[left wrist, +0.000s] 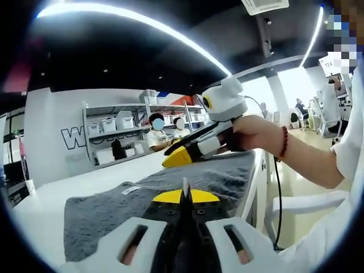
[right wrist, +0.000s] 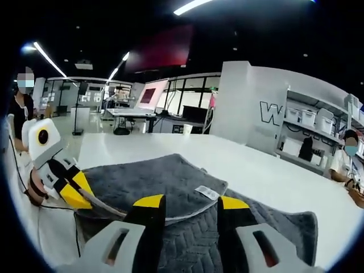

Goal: Open the folded towel by lifting each exposed corner and separating the folded layers until the towel lies flat within the target outline without major curled edges

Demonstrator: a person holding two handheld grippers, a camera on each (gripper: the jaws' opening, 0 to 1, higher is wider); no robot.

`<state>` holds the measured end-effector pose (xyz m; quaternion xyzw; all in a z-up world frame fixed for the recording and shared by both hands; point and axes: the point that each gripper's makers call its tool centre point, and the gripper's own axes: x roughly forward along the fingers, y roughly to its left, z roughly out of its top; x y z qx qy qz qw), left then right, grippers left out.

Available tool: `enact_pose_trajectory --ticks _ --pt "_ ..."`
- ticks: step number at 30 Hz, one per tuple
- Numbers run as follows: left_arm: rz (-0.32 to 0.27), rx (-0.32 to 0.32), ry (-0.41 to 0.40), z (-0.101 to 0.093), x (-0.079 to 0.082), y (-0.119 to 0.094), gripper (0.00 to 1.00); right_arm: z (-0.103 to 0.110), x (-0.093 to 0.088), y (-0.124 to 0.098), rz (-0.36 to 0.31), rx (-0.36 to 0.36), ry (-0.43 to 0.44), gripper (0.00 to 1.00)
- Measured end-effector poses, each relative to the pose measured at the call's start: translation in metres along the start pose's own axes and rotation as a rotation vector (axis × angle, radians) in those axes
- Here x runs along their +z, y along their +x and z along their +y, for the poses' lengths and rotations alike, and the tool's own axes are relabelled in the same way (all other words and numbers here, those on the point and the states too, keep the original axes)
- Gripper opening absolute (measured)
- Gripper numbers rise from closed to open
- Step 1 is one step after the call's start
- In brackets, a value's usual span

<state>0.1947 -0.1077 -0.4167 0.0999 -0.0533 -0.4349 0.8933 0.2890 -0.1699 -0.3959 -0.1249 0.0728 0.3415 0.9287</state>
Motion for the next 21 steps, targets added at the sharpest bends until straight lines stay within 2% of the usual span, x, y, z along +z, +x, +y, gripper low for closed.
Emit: enact_pose_trajectory --ticks 14,21 --pt "-0.003 0.010 0.004 0.002 0.001 -0.004 0.01 0.002 0.006 0.019 0.000 0.035 0.022 0.32" --pt "-0.002 0.006 0.006 0.000 0.001 -0.006 0.01 -0.002 0.001 0.027 0.025 0.028 0.029 0.33"
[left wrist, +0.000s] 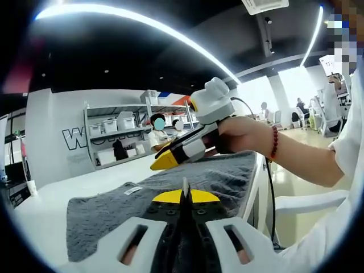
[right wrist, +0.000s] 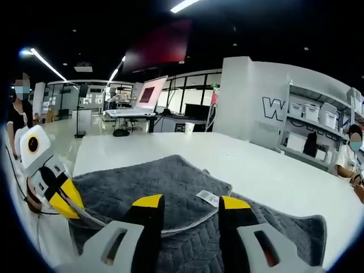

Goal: Open the folded towel by lifting each exposed corner and separating the folded layers until the towel lies flat within the target outline without major curled edges

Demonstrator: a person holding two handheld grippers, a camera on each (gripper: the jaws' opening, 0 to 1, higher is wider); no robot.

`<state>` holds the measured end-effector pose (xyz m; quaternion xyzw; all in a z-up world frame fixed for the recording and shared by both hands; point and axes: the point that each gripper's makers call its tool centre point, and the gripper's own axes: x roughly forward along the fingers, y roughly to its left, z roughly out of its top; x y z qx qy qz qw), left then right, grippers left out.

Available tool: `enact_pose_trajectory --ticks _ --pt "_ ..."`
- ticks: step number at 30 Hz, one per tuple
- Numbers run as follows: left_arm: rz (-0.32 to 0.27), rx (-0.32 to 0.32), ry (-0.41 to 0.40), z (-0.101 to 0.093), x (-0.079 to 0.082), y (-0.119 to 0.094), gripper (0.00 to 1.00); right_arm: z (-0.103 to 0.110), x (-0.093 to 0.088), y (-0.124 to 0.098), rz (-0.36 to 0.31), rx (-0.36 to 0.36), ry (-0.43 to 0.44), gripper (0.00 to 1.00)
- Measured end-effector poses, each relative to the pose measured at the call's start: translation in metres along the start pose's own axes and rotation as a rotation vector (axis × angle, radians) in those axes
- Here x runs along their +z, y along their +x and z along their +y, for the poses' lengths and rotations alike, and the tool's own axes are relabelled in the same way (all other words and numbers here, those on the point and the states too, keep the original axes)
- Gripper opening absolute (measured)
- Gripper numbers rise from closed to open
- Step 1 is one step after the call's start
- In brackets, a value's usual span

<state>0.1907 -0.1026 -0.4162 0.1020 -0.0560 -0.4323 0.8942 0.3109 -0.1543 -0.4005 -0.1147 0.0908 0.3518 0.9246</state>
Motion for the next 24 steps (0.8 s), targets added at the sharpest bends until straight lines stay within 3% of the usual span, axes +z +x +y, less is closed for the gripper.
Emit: enact_pose_trajectory --ticks 20,24 --pt "-0.004 0.014 -0.023 0.006 0.000 -0.010 0.01 -0.011 -0.010 0.013 0.044 -0.015 0.022 0.35" --pt "-0.009 0.018 -0.028 0.007 0.001 -0.010 0.01 -0.014 -0.009 0.016 0.040 -0.026 0.020 0.39"
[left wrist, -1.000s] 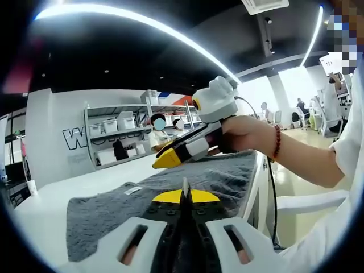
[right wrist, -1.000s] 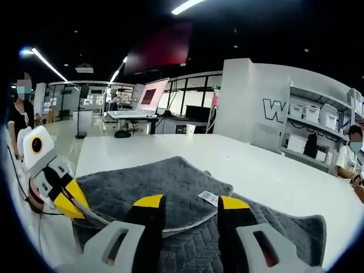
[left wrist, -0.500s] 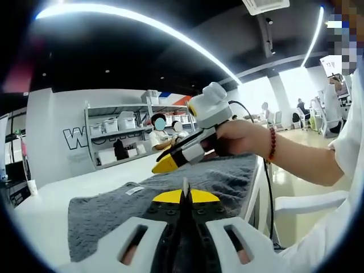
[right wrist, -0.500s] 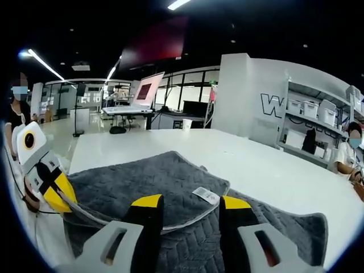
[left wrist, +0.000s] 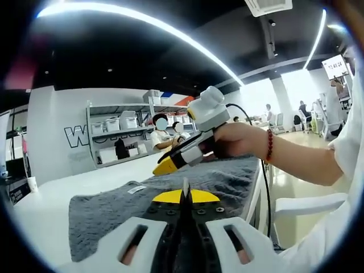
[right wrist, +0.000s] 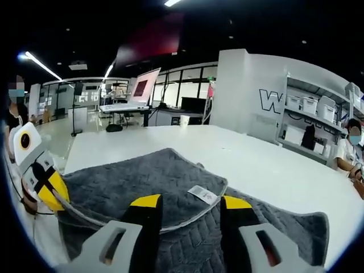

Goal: Open the folded towel by lifting each exposed corner and separating the folded layers until the towel lies flat within the target outline without major curled edges

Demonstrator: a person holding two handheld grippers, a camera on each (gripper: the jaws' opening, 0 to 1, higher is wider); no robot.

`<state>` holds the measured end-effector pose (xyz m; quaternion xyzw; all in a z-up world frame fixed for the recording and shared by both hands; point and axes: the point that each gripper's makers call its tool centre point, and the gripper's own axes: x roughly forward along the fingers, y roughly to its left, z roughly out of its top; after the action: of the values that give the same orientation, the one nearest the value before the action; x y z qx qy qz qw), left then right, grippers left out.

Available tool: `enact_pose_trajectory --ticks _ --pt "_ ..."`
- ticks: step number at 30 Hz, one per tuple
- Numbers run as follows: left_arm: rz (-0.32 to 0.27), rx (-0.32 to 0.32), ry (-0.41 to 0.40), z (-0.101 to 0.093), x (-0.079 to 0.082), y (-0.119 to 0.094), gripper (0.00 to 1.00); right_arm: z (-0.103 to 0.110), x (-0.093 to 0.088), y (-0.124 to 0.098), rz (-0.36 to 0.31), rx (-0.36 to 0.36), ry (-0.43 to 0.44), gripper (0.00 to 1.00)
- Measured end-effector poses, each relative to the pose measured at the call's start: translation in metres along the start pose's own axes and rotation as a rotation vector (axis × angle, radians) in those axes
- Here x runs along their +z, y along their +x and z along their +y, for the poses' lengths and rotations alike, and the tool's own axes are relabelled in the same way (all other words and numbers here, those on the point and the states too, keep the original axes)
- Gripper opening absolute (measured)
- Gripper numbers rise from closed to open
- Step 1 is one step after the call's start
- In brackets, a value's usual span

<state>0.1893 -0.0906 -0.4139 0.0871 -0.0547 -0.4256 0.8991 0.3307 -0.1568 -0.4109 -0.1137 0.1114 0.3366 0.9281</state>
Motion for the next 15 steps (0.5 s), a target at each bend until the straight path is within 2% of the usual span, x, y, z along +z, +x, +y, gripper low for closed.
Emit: enact_pose_trajectory --ticks 15 --pt "-0.005 0.014 -0.006 0.004 -0.001 -0.001 0.01 -0.003 -0.003 0.013 0.029 0.016 0.028 0.37"
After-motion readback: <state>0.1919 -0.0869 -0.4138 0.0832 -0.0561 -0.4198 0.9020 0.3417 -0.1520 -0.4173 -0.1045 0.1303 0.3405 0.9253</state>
